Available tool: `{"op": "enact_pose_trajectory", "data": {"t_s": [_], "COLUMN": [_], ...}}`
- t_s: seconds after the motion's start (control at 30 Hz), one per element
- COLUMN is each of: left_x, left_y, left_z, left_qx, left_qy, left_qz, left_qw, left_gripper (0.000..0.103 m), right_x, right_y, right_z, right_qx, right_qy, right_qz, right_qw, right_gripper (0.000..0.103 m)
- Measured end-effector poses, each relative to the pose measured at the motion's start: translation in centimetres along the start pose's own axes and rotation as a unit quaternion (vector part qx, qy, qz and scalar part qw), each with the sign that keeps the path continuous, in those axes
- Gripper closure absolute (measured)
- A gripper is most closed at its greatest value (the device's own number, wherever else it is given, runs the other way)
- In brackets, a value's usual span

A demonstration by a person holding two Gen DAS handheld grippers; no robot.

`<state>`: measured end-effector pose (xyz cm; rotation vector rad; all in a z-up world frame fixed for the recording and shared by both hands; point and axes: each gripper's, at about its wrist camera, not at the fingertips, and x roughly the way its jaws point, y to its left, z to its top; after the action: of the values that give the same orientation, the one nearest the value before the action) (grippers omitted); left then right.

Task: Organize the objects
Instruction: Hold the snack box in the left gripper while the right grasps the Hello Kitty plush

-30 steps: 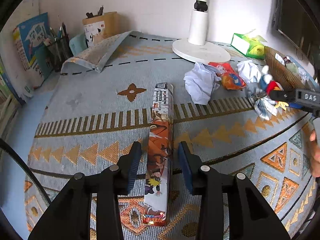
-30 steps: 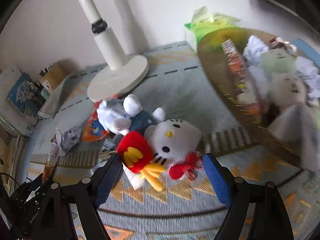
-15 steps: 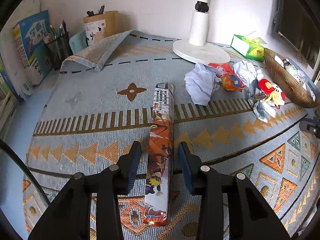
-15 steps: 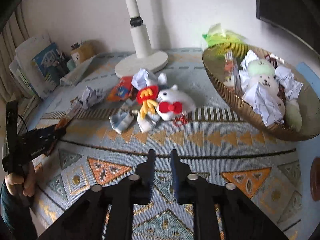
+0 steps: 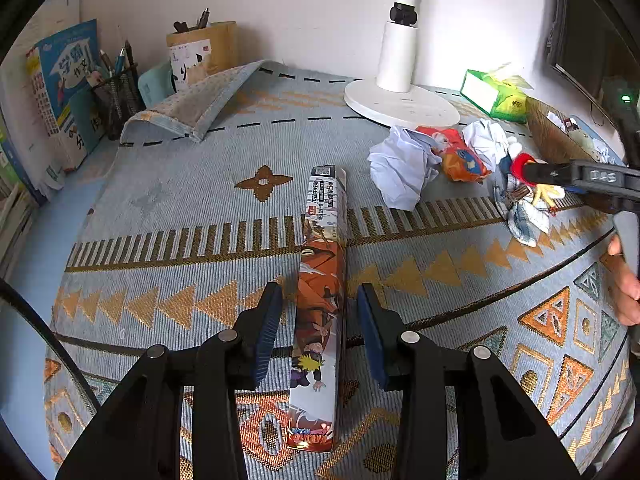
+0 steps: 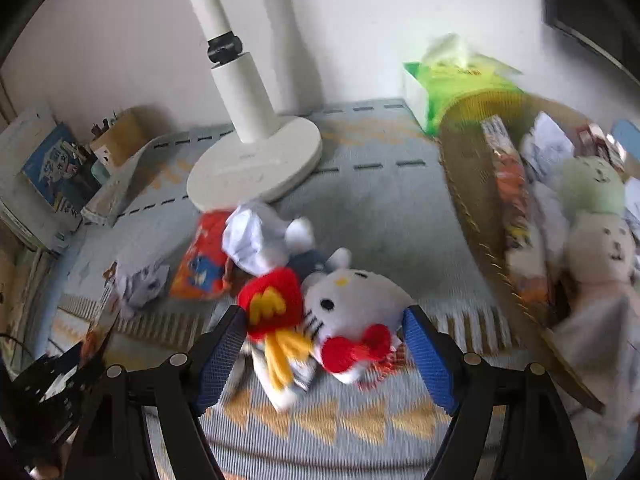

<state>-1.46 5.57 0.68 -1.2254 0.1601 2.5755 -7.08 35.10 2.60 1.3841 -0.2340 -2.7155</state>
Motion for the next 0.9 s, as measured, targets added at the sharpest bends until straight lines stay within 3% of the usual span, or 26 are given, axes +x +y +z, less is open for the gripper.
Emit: {"op": "enact_pose_trajectory", "data": {"t_s": [0.17, 0.4, 0.53, 0.7, 0.83, 0.9], "left_x": [0.0, 0.0, 0.0, 0.0, 0.0, 0.0], "left_y": [0.0, 0.0, 0.1, 0.2, 0.1, 0.1], "left_z": [0.0, -0.1, -0.1, 0.0, 0.0, -0.1], "left_qx": [0.0, 0.0, 0.0, 0.0, 0.001, 0.0], "left_qy": [0.0, 0.0, 0.0, 0.0, 0.0, 0.0], "left_qz": [0.0, 0.0, -0.001, -0.001, 0.002, 0.001], "left_qw": [1.0, 1.0, 1.0, 1.0, 1.0, 1.0], "left_gripper": [0.067, 0.067, 0.067, 0.067, 0.067, 0.067], "right_x": [-0.2, -5.6, -10.4, -11.2, -9.5, -10.1], "right_y": [0.9, 0.6, 0.1, -0.4, -0.1, 0.4], "right_z": [-0.6, -2.1, -5.8, -10.5, -12.6, -13.1], "right_qx": [-0.033, 0.023, 0.032, 0.041, 0.025, -0.009], "right_qy": [-0.015, -0.062, -0.081, -0.041, 0.012, 0.013], "right_qz": [-0.035, 0.006, -0.058, -0.133, -0.098, -0.085], "right_qw": [0.999, 0.998, 0.994, 0.989, 0.995, 0.996], "right_gripper": [0.042, 0.043, 0.042, 0.039, 0.028, 0.028]}}
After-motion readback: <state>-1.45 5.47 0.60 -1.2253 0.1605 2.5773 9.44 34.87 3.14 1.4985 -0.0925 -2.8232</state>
